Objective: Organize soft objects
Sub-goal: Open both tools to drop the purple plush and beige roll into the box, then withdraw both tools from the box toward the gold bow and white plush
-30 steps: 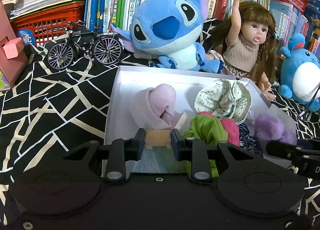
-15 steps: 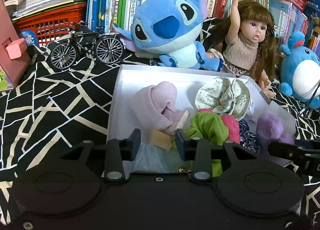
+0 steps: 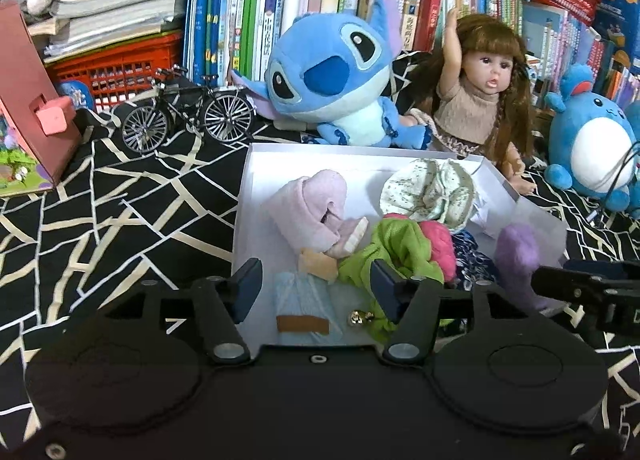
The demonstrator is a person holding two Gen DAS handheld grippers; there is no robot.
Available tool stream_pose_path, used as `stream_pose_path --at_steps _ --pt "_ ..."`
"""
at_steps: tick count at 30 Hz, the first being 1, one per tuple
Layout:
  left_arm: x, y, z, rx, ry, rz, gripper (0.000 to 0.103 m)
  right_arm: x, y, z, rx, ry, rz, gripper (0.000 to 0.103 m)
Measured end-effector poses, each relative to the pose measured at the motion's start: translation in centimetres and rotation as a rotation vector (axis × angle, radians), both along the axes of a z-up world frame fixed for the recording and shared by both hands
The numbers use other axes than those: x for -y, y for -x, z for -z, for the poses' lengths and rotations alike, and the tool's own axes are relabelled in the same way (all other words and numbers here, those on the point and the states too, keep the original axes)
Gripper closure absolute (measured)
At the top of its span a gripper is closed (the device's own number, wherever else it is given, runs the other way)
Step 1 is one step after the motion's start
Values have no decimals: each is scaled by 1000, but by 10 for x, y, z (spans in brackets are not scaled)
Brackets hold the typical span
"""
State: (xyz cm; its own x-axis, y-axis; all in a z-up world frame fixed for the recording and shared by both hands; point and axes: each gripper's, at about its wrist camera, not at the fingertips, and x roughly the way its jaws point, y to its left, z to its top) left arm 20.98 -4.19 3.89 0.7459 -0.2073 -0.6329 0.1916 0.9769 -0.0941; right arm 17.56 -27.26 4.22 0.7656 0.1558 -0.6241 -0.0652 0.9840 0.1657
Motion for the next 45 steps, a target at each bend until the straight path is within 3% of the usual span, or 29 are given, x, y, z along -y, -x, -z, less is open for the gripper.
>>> stream_pose_path --at_steps 12,19,33,41,45 --pt "-9 44 -17 66 0 42 27 -12 28 -8 57 18 -25 18" --pt "-14 65 -16 86 1 60 23 -18 42 -9 75 12 -48 15" --pt "-40 88 2 72 4 32 20 -33 63 9 81 15 -131 6" --pt "-47 115 14 170 6 25 15 -47 85 25 133 49 -193 0" --pt "-46 121 23 181 -25 29 14 -54 91 31 147 73 -217 0"
